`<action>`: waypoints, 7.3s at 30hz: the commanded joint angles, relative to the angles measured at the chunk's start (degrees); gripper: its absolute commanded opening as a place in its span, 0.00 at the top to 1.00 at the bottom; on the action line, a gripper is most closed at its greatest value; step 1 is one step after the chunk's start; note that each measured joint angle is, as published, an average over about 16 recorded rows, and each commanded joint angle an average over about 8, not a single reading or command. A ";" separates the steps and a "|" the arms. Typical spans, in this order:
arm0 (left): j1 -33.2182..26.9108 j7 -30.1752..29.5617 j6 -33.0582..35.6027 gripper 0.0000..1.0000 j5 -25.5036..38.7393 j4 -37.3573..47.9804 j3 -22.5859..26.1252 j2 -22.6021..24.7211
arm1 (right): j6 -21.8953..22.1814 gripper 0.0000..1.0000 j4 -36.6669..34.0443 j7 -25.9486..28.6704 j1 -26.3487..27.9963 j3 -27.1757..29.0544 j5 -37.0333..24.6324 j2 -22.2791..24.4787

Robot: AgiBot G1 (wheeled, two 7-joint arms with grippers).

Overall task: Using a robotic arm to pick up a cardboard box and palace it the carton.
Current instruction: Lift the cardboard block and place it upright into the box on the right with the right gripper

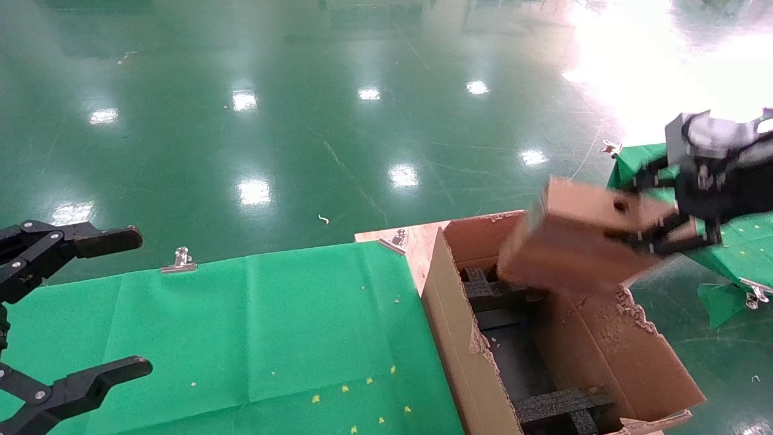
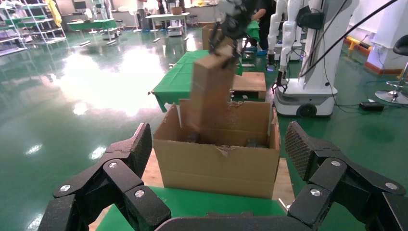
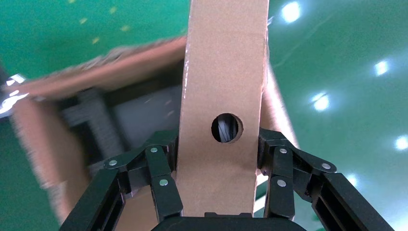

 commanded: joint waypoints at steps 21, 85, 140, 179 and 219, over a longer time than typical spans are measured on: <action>0.00 0.00 0.00 0.00 -0.01 0.00 0.01 0.00 | 14.94 1.00 -3.00 21.93 -10.22 -7.81 9.99 8.62; 0.01 0.02 -0.03 0.00 -0.02 0.02 0.02 -0.01 | 48.91 1.00 34.51 84.53 -14.98 -21.33 -20.24 14.15; 0.00 0.03 -0.04 0.00 -0.04 0.02 0.04 -0.02 | 56.42 1.00 25.35 99.16 -25.42 -25.77 -26.79 -1.99; 0.00 0.03 -0.04 0.00 -0.05 0.02 0.06 -0.03 | 61.35 1.00 19.04 102.88 -39.02 -27.26 -25.85 -8.55; 0.01 0.04 -0.06 0.00 -0.06 0.04 0.05 -0.03 | 61.15 0.00 16.93 97.92 -41.40 -26.00 -21.98 -9.40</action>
